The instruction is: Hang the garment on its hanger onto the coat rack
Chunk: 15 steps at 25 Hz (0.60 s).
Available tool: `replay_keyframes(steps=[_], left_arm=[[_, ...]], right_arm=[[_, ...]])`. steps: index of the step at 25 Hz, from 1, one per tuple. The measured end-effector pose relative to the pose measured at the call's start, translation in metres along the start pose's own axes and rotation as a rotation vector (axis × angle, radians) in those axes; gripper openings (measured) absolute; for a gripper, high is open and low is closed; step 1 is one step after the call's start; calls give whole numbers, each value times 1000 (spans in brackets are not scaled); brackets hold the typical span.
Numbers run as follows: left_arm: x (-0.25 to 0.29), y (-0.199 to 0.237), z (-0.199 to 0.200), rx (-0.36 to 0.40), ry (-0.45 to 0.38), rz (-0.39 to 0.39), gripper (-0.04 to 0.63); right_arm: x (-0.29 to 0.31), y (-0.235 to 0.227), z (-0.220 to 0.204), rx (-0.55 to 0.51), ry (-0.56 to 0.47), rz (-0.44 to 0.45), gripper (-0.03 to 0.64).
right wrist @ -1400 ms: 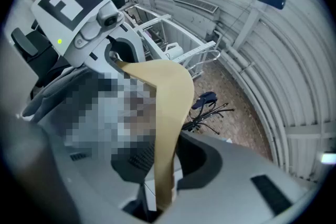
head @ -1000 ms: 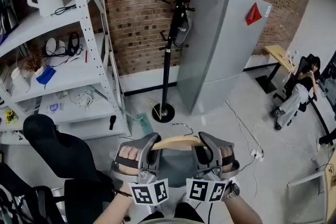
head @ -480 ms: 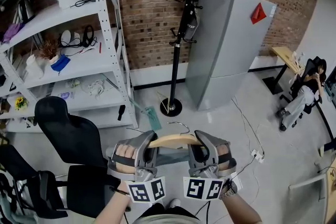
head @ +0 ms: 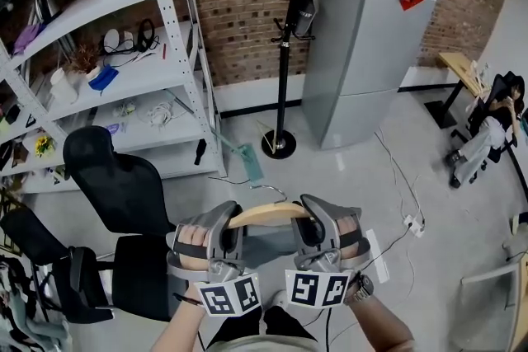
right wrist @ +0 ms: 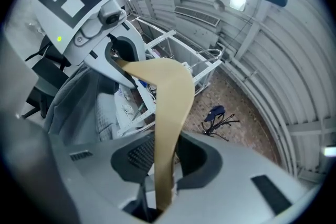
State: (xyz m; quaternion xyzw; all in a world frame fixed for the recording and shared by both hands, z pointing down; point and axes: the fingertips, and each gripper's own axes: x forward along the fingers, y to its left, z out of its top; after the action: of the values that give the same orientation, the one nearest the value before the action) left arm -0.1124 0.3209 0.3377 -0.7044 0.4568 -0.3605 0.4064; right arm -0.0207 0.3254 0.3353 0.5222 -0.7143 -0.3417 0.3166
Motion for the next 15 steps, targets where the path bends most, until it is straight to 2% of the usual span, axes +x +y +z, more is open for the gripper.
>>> replay_keyframes(steps=[7,15], left_arm=[[-3,-17,-2,-22,-47,-34,63],[17,-15,-28,-60,-113,-69,63]], right_arm=[[-11,14,-8,-5,67,8,103],[11,25,-2,-15,173,-17,103]])
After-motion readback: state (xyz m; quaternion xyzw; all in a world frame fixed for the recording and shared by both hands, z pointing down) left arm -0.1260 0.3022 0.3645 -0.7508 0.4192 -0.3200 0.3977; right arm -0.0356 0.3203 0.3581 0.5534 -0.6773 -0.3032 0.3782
